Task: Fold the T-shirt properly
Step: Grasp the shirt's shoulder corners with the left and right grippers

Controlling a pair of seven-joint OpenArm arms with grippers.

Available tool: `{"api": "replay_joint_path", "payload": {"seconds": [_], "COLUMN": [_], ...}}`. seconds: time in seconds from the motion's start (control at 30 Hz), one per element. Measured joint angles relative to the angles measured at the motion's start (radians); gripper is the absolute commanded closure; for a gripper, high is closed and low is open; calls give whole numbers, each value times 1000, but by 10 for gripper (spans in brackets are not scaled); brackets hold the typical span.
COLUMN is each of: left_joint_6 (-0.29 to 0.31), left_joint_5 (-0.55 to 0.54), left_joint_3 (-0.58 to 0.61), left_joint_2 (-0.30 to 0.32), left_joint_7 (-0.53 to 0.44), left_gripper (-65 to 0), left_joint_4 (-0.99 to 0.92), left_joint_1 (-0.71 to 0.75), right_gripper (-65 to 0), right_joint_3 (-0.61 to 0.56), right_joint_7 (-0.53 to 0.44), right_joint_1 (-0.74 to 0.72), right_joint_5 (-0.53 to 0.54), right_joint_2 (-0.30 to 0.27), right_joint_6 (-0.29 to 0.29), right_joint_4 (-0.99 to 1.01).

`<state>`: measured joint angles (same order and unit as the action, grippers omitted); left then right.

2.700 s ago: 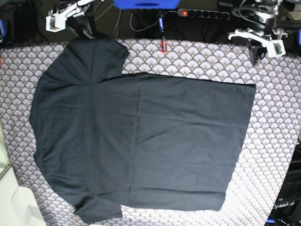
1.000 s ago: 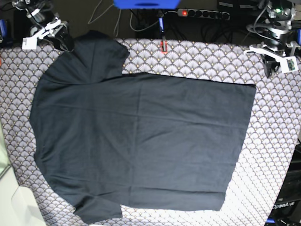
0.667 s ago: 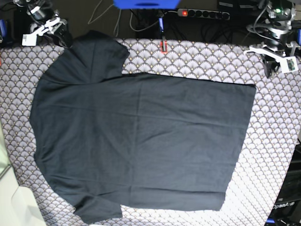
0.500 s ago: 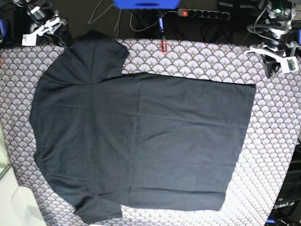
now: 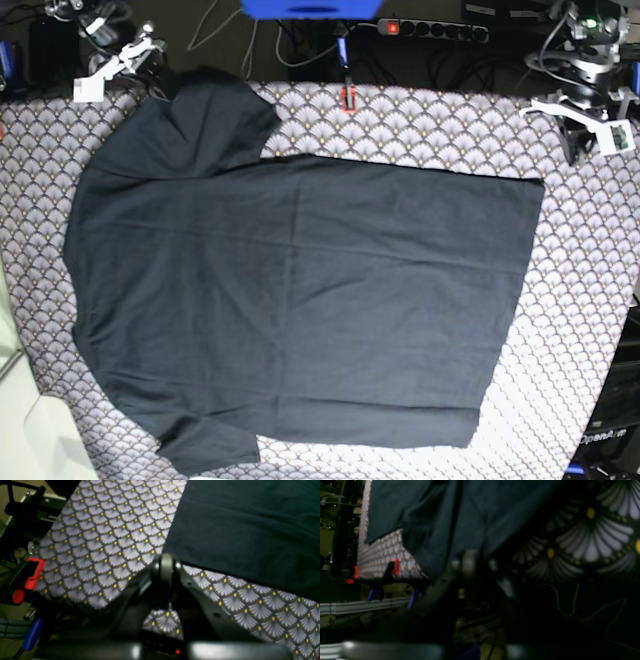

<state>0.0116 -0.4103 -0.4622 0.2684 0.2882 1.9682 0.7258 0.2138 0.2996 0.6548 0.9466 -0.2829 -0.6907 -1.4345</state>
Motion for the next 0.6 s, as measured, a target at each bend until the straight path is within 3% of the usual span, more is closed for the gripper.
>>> {"api": "replay_joint_path", "payload": {"seconds": [0.1,0.3,0.4,0.53,0.6], "left_joint_6": [0,10,-8,11,25], "left_joint_5": [-1,-3,-3,-13,-4], "left_joint_3": [0,-29,-51,-50,-50], "left_joint_2": [0,-5,-3,-5,-8], "left_joint_7": [7,222,257,259,253], "left_gripper": [0,0,-70,-223,-266], "left_joint_4": [-12,-39,-85,-143,-179], "left_joint_1": [-32,-152,-209,-248,-268], "right_gripper": [0,0,0,0,0], "right_joint_3": [1,3,6,6,6], "right_joint_7": [0,4,-1,1,0], "right_joint_1": [0,0,0,0,0], "right_joint_5": [0,0,0,-3,-3], "right_joint_2": [0,-14,-24,-24,-24], "right_joint_6": [0,0,3,3,3], "right_joint_4": [0,2,4,4,4]}}
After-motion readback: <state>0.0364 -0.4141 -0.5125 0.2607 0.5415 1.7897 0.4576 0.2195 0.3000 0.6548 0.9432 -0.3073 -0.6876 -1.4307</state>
